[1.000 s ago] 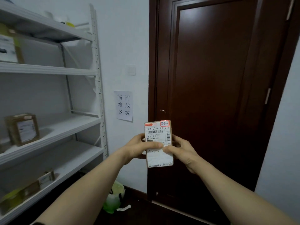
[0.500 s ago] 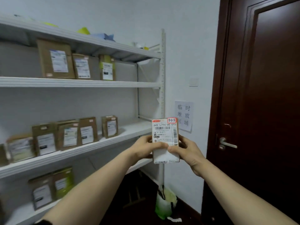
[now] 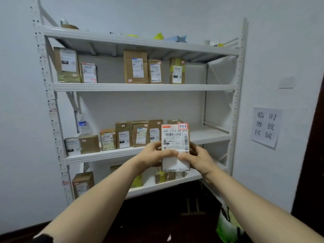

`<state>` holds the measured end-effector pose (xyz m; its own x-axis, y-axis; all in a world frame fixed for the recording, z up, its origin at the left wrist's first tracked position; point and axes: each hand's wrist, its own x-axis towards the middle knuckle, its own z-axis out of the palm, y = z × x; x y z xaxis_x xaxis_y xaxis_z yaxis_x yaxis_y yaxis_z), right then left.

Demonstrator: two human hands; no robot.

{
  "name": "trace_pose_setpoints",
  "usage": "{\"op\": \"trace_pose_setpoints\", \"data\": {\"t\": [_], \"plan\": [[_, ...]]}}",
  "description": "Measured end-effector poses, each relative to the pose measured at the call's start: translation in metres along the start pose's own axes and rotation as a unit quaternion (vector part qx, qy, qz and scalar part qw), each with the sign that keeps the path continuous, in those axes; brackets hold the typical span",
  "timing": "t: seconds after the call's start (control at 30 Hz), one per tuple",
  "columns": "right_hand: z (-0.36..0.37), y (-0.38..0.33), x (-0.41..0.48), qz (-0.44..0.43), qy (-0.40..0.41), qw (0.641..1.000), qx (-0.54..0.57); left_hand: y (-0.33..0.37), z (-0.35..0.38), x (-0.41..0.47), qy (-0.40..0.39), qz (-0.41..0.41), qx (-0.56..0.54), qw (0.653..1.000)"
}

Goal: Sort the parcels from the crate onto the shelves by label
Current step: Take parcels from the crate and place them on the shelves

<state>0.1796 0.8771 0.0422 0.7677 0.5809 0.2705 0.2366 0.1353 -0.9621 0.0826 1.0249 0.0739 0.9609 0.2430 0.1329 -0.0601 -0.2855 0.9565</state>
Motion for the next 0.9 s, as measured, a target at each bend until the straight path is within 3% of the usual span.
{"op": "trace_pose_setpoints", "data": {"t": [0.47, 0.77, 0.9], "plan": [[0.073, -0.025, 0.037, 0.018, -0.082, 0.995, 0.049, 0.008, -0.085, -0.01, 0.033, 0.022, 0.004, 0.999], [0.123, -0.031, 0.069, -0.011, -0.03, 0.997, 0.064, 0.009, -0.135, -0.009, 0.116, 0.062, -0.023, 0.991], [0.139, -0.032, 0.082, -0.022, -0.039, 0.997, 0.07, 0.009, -0.154, -0.007, 0.11, 0.067, -0.025, 0.991]]}}
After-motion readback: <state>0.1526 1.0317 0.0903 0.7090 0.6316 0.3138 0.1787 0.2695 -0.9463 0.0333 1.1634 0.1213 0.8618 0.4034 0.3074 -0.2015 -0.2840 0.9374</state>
